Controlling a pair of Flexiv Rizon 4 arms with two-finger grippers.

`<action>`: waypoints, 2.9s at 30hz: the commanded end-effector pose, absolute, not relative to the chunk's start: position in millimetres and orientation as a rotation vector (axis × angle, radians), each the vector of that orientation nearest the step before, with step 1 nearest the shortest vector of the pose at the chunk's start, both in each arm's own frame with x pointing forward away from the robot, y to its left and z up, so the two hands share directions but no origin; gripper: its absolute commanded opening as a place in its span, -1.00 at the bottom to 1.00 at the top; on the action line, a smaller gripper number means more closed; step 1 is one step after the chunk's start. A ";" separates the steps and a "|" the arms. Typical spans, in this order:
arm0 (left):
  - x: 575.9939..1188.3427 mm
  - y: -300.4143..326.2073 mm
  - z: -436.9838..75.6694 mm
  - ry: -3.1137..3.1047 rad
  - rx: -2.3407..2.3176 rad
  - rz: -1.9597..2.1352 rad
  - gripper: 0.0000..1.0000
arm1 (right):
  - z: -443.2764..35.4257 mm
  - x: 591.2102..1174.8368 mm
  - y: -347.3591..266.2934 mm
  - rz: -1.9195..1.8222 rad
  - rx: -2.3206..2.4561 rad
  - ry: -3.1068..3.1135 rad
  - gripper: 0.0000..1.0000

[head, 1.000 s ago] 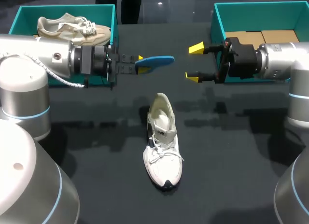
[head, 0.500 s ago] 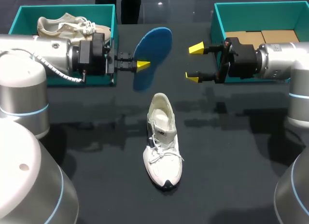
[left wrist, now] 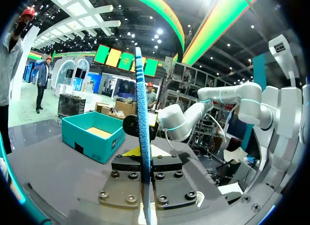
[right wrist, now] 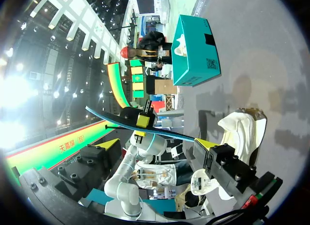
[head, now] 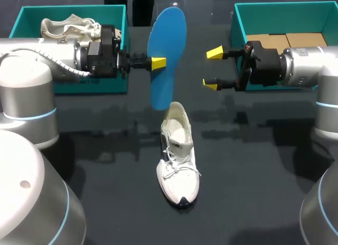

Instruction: Take the shoe out of the shoebox, open the shoe tongue, remove and reinsert the insole, then place the shoe into the shoebox

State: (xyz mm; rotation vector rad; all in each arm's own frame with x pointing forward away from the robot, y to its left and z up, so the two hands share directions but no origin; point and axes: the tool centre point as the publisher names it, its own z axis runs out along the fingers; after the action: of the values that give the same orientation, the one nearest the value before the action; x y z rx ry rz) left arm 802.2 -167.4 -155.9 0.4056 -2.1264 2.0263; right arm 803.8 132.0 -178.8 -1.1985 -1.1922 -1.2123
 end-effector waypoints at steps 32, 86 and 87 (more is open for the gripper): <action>814.3 -171.5 -189.9 -1.274 1.032 1.635 -1.00 | -169.6 790.7 120.6 -1.208 -1.305 -1.372 1.00; 803.2 -182.4 -204.1 -1.158 1.194 1.439 -1.00 | -93.6 757.8 222.3 -0.329 -2.243 -2.257 1.00; 803.2 -182.4 -204.1 -1.158 1.194 1.439 -1.00 | -93.5 757.3 224.3 -0.319 -2.246 -2.268 1.00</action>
State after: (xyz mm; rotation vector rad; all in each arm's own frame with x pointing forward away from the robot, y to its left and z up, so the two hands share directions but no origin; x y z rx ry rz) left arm 803.6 -182.0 -203.8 1.1939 -1.1590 1.4378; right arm 757.1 215.2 -94.9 -2.0138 -2.0954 -0.6362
